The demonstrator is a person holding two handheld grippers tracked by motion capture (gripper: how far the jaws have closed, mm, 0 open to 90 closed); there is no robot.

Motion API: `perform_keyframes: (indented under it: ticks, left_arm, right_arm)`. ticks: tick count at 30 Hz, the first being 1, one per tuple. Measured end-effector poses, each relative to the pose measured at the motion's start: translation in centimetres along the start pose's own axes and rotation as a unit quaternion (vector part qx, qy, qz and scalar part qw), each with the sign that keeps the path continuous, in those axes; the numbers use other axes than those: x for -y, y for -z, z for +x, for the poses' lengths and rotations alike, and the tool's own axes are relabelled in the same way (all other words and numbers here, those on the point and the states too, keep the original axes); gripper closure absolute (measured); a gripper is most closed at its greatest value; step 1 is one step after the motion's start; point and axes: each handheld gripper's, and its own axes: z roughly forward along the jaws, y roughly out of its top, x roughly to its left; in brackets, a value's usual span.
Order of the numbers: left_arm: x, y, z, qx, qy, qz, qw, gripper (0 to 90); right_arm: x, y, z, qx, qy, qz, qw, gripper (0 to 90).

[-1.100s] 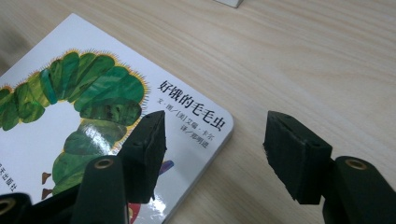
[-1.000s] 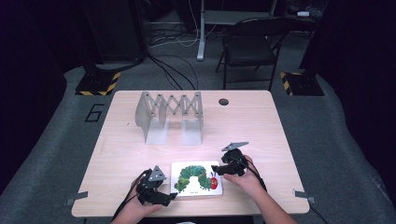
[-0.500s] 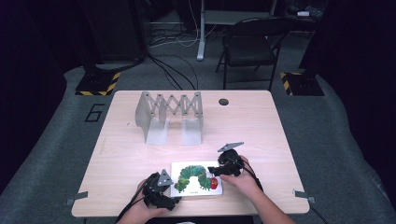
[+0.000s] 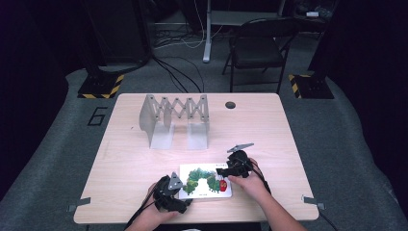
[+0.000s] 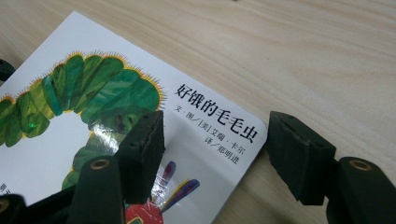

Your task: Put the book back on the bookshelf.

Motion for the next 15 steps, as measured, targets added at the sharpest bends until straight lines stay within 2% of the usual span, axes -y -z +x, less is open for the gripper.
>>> perform_keyframes:
  ticks: [3, 7, 11, 13, 15]
  left_arm:
    - [-0.3, -0.3, 0.0, -0.002, 0.003, -0.005, 1.0, 15.2]
    - [-0.5, -0.5, 0.2, 0.002, 0.001, -0.003, 1.0, 15.2]
    - [-0.6, -0.8, 0.4, 0.001, 0.0, -0.011, 0.9999, 14.9]
    - [-0.6, -0.8, 0.6, -0.002, 0.0, -0.013, 0.9999, 14.8]
    - [-0.5, -0.7, 0.7, 0.003, -0.004, -0.015, 0.9999, 14.9]
  right_arm:
    - [-0.1, 0.0, -0.4, 0.0, -0.008, 0.0, 1.0, 34.3]
    - [-0.6, -0.1, -0.6, 0.011, 0.011, 0.005, 0.9999, 33.7]
    - [-1.6, -0.3, -0.7, 0.016, 0.014, 0.034, 0.9992, 33.7]
    - [-2.4, -0.4, -0.8, 0.013, 0.011, 0.062, 0.9979, 33.8]
    - [-2.9, -0.6, -1.0, 0.005, 0.005, 0.075, 0.9971, 32.6]
